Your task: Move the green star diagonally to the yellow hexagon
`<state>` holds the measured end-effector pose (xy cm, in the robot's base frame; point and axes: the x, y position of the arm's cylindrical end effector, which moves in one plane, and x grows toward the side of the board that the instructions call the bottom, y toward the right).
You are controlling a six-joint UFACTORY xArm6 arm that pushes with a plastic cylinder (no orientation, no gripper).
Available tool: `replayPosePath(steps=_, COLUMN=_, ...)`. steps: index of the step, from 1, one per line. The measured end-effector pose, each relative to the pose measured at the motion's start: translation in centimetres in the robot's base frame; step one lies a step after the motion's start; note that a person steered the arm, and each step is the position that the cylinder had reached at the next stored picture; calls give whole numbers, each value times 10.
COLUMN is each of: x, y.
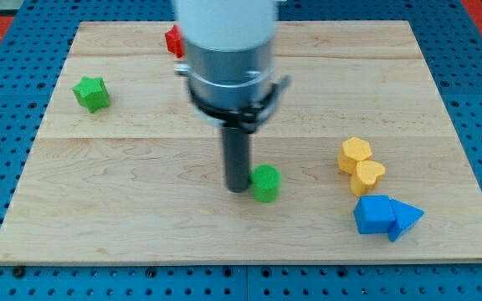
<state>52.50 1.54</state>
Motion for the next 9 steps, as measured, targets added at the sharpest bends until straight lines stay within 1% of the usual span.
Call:
replayPosePath(steps=1, x=0, y=67)
replayPosePath(steps=2, x=0, y=34)
replayPosePath(steps=3, x=-16, y=-113)
replayPosePath(steps=4, x=-77, y=-256)
replayPosePath(steps=5, x=-147, y=-314)
replayPosePath(steps=6, x=-166, y=-255)
replayPosePath(steps=7, x=-158, y=-118)
replayPosePath(steps=8, x=-107, y=-37)
replayPosePath(steps=9, x=-63, y=19)
